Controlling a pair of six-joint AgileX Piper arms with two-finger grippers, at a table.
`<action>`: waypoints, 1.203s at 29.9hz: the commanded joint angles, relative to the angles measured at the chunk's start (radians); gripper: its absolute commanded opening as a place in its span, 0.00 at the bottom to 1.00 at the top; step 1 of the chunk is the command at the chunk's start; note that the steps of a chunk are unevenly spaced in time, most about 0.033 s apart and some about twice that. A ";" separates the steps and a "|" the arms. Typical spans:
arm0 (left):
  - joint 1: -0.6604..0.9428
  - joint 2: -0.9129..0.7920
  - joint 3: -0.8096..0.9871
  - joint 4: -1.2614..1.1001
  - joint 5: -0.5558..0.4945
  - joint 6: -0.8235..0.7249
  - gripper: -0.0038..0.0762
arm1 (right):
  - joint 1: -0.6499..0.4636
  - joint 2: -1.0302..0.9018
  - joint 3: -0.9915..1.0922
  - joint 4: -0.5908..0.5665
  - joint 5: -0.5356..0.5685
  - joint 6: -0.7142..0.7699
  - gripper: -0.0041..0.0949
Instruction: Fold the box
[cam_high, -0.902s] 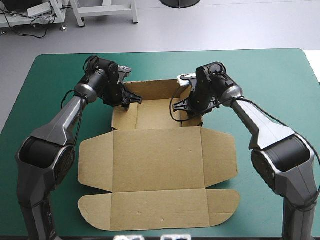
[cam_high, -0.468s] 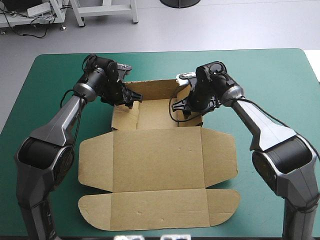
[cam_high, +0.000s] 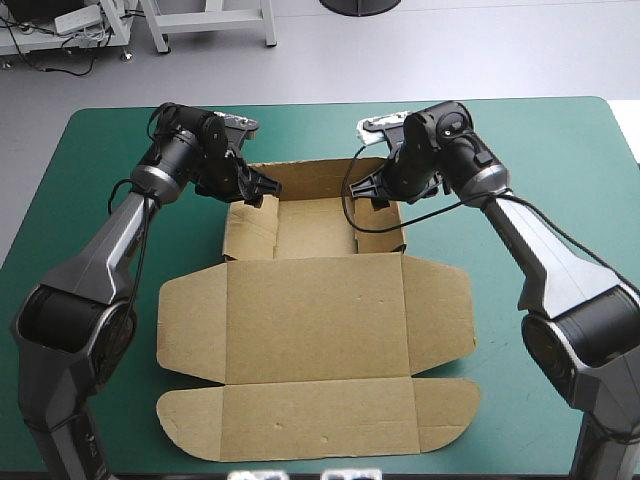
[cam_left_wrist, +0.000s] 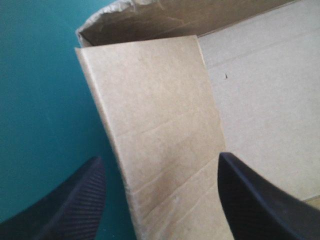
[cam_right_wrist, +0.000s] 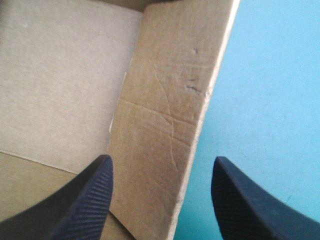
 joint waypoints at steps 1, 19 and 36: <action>-0.005 -0.107 -0.033 0.000 -0.027 0.003 0.63 | -0.004 -0.096 -0.049 -0.002 0.013 -0.010 0.60; -0.005 -0.698 0.413 -0.061 -0.406 0.087 0.17 | -0.002 -0.330 0.013 0.150 0.013 -0.090 0.27; -0.005 -1.217 1.117 -0.042 -0.852 0.106 0.04 | -0.002 -0.594 0.605 0.102 -0.414 -0.147 0.03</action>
